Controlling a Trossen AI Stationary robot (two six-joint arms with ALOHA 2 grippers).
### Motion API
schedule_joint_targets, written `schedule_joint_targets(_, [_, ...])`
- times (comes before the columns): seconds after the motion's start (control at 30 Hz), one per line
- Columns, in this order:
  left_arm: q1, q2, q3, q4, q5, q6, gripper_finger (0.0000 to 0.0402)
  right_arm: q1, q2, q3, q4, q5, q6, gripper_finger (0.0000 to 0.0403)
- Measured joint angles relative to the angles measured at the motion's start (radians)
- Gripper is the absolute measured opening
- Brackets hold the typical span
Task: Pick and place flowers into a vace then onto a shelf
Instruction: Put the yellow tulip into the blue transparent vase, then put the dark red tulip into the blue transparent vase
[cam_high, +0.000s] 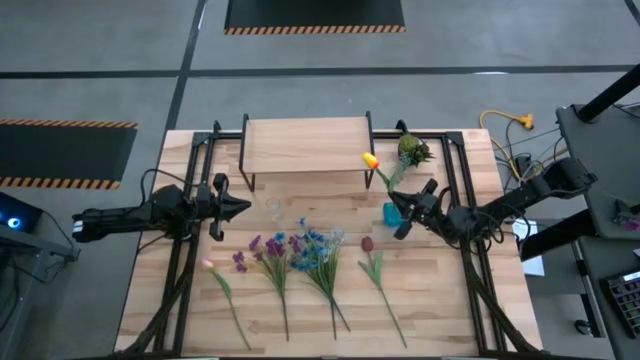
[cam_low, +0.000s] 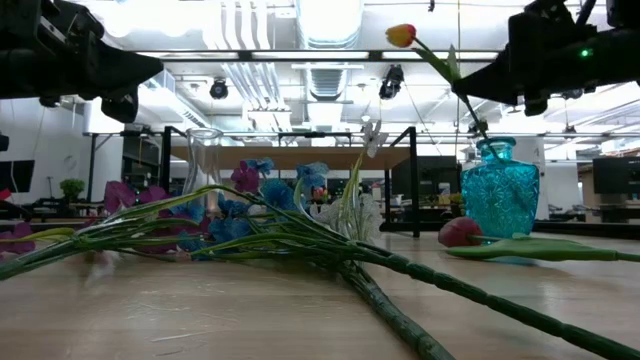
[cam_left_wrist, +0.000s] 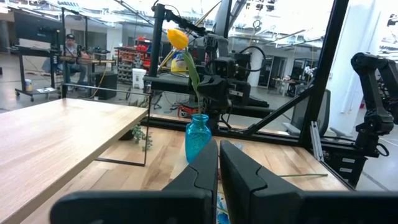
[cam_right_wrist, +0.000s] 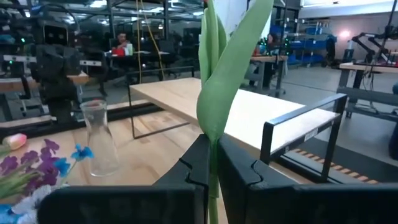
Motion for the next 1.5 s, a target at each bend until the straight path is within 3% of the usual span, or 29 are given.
schedule_joint_targets(0.57, [0.000, 0.000, 0.000, 0.003, 0.000, 0.000, 0.0000, 0.000, 0.000, -0.038, 0.001, -0.025, 0.049, 0.0018])
schedule_joint_targets(1.1, [0.000, 0.000, 0.000, 0.003, 0.000, 0.000, 0.0000, 0.009, -0.004, 0.043, -0.013, -0.018, -0.021, 0.0210])
schedule_joint_targets(1.33, [0.000, 0.000, 0.000, 0.003, 0.000, 0.000, 0.0000, 0.078, -0.004, 0.194, -0.096, -0.007, -0.192, 0.0236])
schedule_joint_targets(1.5, [0.000, 0.000, 0.000, 0.003, 0.000, 0.000, 0.0000, 0.152, -0.004, 0.360, -0.399, 0.163, -0.159, 0.0234])
